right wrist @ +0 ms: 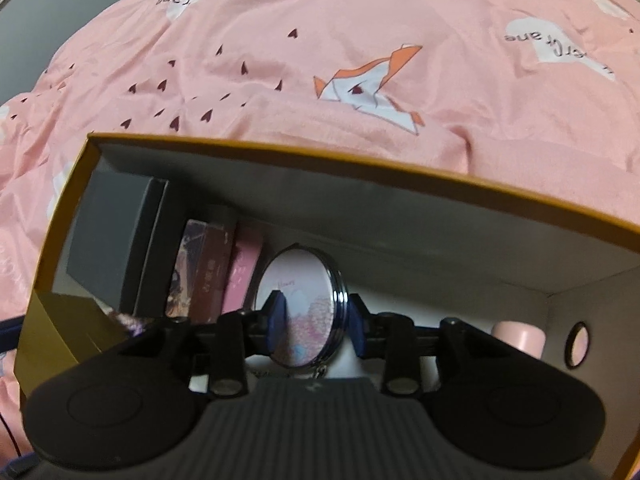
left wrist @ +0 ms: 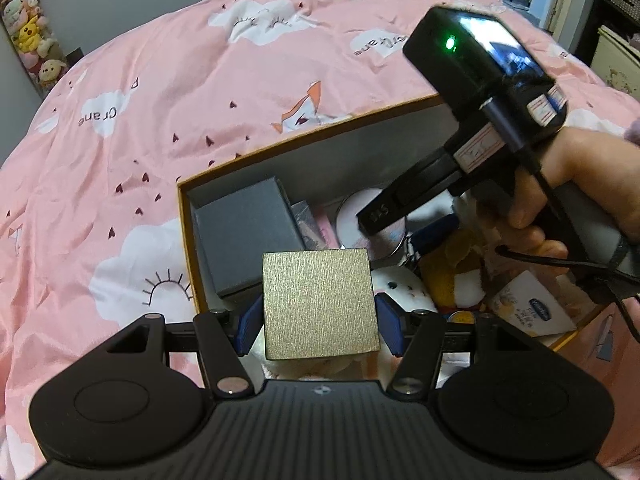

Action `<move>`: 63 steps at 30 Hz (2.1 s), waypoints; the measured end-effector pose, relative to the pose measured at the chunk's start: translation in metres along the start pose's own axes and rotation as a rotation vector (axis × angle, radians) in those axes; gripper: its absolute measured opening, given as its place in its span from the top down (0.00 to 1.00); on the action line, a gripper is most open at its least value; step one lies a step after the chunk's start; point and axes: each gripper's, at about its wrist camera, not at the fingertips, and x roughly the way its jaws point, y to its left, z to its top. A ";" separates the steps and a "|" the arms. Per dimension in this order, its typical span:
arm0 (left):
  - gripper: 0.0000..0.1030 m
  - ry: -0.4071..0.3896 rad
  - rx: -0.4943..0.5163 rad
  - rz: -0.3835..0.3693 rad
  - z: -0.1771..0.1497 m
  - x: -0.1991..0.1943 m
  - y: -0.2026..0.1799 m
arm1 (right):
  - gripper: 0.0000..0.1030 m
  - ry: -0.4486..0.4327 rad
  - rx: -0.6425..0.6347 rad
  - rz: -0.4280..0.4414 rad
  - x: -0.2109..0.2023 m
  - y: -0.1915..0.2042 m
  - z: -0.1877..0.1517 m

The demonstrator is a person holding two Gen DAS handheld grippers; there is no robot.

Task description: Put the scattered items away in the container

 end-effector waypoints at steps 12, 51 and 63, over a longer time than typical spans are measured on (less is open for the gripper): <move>0.33 -0.045 0.031 -0.029 0.040 0.002 -0.019 | 0.63 -0.097 -0.043 -0.042 -0.049 -0.013 -0.008; 0.33 -0.026 -0.306 -0.022 0.043 0.100 -0.015 | 0.75 -0.181 0.000 0.019 -0.092 -0.041 -0.027; 0.28 -0.107 -0.262 0.005 0.036 0.037 -0.014 | 0.64 -0.215 0.003 0.015 -0.116 -0.031 -0.044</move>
